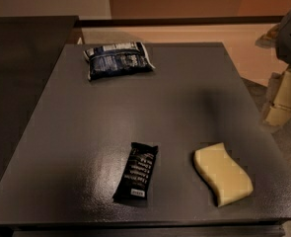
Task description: Move blue chip bag near rxbar chocolate
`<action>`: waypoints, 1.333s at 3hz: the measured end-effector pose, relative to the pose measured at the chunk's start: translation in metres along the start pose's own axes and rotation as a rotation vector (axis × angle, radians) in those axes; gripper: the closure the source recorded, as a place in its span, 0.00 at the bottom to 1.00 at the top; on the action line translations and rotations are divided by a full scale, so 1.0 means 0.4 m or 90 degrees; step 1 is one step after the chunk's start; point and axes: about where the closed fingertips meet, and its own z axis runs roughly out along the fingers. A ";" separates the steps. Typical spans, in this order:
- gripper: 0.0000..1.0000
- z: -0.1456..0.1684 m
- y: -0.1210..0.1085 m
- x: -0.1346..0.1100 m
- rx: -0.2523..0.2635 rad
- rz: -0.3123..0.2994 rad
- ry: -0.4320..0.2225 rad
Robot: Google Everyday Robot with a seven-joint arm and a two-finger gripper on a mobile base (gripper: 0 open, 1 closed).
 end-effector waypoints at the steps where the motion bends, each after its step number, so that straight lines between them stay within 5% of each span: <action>1: 0.00 0.000 -0.006 -0.008 0.007 -0.001 -0.004; 2: 0.00 0.054 -0.043 -0.062 0.003 0.007 -0.031; 4: 0.00 0.232 -0.206 -0.251 -0.017 0.101 -0.168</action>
Offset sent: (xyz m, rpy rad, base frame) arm 0.0712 0.0544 -0.0357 0.1262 -0.0076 -0.0021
